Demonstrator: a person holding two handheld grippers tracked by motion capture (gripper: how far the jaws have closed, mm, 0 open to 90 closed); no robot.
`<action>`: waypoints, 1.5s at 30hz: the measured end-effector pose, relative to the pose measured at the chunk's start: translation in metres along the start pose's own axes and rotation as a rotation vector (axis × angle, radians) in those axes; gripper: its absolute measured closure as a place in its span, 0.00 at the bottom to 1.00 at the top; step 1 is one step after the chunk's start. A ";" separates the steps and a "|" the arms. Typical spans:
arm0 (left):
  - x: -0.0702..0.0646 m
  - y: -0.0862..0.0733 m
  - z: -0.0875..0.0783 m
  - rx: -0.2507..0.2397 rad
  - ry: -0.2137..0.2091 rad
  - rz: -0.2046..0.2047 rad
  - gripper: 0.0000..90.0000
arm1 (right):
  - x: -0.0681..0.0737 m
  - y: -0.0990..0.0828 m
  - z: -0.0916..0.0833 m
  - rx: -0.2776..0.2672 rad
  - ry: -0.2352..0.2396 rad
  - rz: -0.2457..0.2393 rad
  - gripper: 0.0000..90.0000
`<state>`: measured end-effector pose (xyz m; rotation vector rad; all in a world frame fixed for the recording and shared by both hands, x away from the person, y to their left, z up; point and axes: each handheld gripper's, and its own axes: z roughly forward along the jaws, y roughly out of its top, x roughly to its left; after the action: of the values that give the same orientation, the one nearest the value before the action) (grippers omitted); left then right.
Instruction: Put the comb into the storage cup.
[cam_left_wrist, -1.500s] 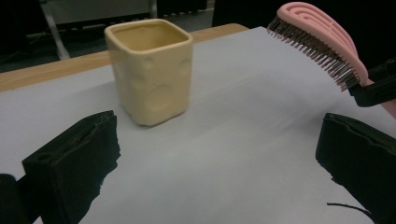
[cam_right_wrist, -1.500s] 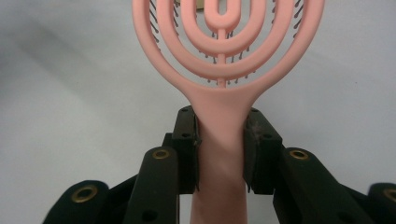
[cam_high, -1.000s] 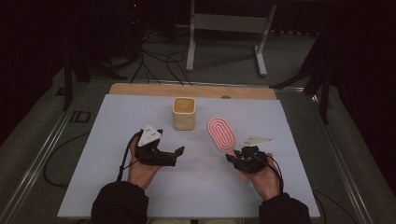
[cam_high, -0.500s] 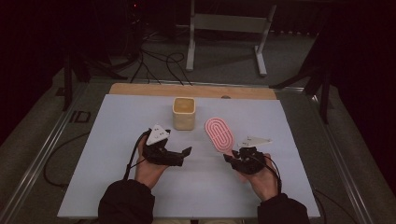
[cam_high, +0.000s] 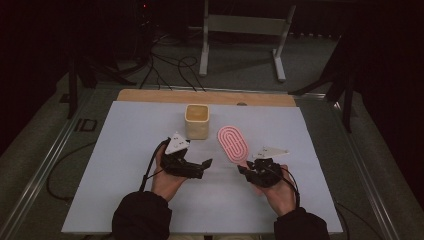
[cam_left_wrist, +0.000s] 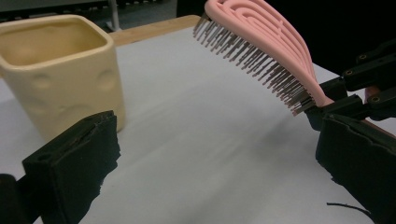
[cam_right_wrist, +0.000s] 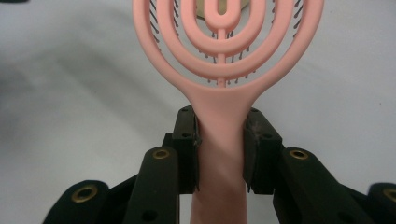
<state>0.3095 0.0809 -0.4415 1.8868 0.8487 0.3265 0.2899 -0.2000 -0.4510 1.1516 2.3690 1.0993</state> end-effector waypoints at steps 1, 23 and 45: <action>-0.001 0.000 0.001 0.001 -0.002 -0.001 0.00 | 0.001 0.000 0.000 -0.001 0.000 -0.001 0.78; -0.015 0.003 0.019 0.010 -0.059 -0.002 0.00 | 0.010 0.000 0.007 -0.006 0.010 -0.024 0.78; -0.024 0.005 0.034 0.008 -0.112 -0.033 0.00 | 0.023 0.000 0.016 -0.026 0.024 -0.033 0.78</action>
<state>0.3132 0.0397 -0.4497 1.8781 0.8059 0.1954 0.2835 -0.1739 -0.4598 1.0926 2.3758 1.1365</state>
